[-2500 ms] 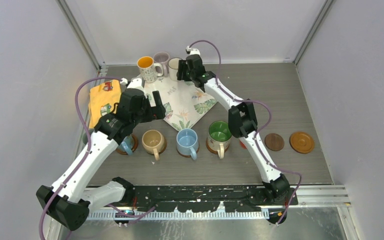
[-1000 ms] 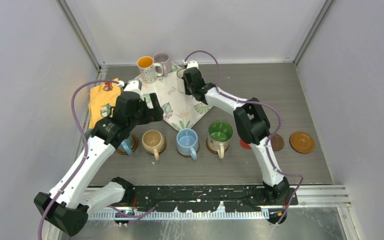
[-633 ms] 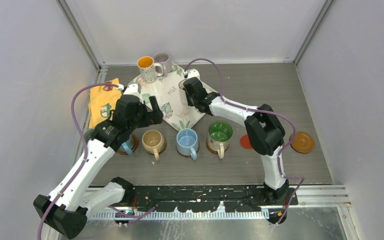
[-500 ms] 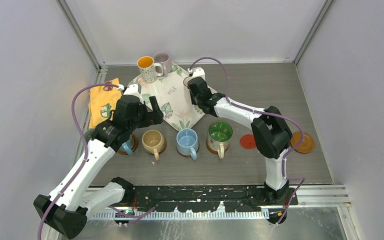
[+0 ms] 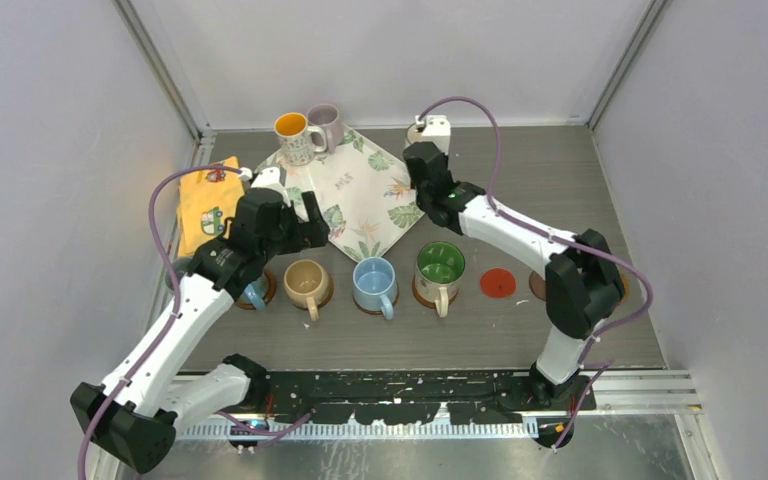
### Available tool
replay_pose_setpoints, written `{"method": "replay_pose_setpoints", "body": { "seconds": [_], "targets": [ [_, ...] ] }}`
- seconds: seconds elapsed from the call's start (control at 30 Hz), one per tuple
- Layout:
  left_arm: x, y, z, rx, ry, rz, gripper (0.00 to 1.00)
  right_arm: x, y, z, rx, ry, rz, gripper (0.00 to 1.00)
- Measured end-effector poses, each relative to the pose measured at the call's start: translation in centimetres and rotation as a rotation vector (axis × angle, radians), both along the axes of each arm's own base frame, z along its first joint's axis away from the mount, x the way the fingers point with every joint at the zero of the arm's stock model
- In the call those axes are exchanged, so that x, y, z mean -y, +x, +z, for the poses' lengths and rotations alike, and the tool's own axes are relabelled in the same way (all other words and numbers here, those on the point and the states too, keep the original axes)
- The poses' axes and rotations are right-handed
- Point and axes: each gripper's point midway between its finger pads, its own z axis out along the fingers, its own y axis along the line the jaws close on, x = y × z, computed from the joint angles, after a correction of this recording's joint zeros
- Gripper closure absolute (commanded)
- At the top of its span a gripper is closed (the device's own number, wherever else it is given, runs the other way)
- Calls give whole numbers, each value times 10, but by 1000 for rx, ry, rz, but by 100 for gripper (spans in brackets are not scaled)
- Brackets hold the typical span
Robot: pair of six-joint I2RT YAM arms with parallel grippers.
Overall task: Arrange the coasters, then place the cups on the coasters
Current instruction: Place the cup on the coaster.
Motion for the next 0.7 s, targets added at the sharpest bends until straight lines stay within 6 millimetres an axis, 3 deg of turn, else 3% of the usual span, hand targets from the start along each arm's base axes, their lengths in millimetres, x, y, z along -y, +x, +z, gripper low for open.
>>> {"method": "replay_pose_setpoints", "body": {
  "seconds": [0.17, 0.27, 0.3, 0.33, 0.43, 0.57, 0.7],
  "targets": [
    [7, 3, -3, -12, -10, -21, 0, 58, -18, 17, 0, 22, -129, 99],
    [12, 5, -3, -11, -24, -39, 0, 94, -37, 28, 2, 31, -215, 99],
    [13, 5, -3, -11, -29, -45, 0, 107, -46, 24, -11, 18, -252, 99],
    [15, 6, -3, -11, -32, -49, 0, 113, -51, 36, 10, 36, -262, 99],
    [19, 7, -3, -12, -42, -62, 0, 132, -76, 43, 15, 55, -302, 99],
    [22, 8, -4, -15, -52, -72, 0, 152, -110, 36, -12, 81, -334, 99],
    [24, 9, -2, -8, -63, -76, 0, 173, -149, 8, -66, 105, -362, 99]
  ]
}}
